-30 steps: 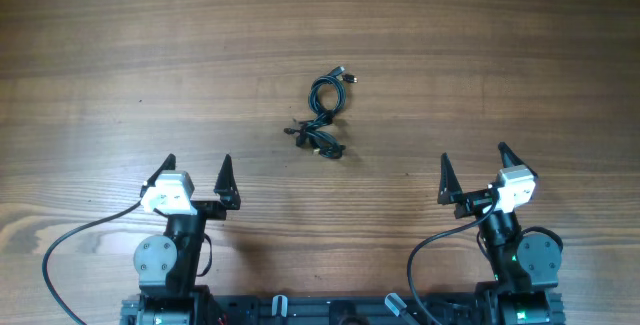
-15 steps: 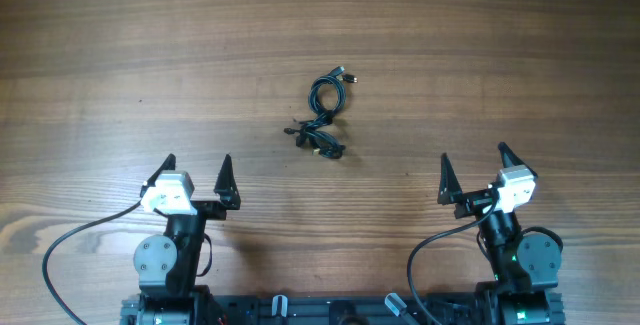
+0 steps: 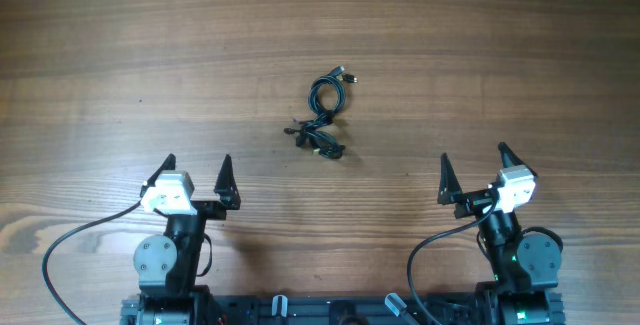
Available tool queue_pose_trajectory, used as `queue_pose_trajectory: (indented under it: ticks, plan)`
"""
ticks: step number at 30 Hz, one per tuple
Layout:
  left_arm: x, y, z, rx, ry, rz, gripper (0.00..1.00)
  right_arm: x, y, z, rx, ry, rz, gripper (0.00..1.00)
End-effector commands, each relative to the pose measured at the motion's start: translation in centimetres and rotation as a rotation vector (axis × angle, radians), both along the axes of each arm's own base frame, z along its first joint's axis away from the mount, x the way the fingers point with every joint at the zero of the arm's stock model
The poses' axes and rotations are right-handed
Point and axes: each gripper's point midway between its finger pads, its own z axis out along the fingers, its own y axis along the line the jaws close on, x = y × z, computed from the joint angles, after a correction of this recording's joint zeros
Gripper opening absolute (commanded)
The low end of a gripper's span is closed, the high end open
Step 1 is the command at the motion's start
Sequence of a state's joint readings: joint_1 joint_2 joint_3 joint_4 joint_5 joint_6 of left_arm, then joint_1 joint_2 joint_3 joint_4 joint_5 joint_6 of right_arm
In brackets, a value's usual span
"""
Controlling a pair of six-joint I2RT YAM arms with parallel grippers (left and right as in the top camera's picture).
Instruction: Untangle cables
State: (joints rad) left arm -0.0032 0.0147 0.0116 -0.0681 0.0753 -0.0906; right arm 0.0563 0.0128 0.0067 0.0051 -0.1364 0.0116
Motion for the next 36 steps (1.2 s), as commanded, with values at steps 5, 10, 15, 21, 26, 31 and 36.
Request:
queue_pose_trajectory:
  ticks: [5, 10, 15, 21, 26, 31, 36]
  plan:
    - [0.0, 0.2, 0.1, -0.071, -0.005, 0.014, 1.00, 0.1, -0.4, -0.1, 0.026, 0.008, -0.023, 1.00]
    - [-0.1, -0.9, 1.7, -0.141, -0.059, -0.051, 1.00, 0.5, -0.4, -1.8, 0.064, 0.090, -0.027, 1.00]
    - [-0.8, -2.1, 5.8, -0.186, -0.106, -0.128, 1.00, 0.6, 1.8, -1.3, 0.066, 0.113, 0.100, 1.00]
    - [0.3, -3.9, 12.2, -0.190, -0.053, -0.231, 1.00, 1.5, 3.4, 5.4, 0.072, 0.119, 0.196, 1.00]
    - [2.9, -5.3, 15.9, -0.220, 0.140, -0.300, 1.00, 3.1, 3.5, 9.3, 0.074, 0.238, 0.192, 1.00]
    - [5.4, -7.2, 17.6, -0.241, 0.340, -0.339, 1.00, 4.8, 4.3, 11.4, 0.088, 0.385, 0.229, 1.00]
    - [7.7, -10.6, 16.4, -0.232, 0.468, -0.422, 1.00, 6.4, 4.7, 12.7, 0.100, 0.570, 0.244, 1.00]
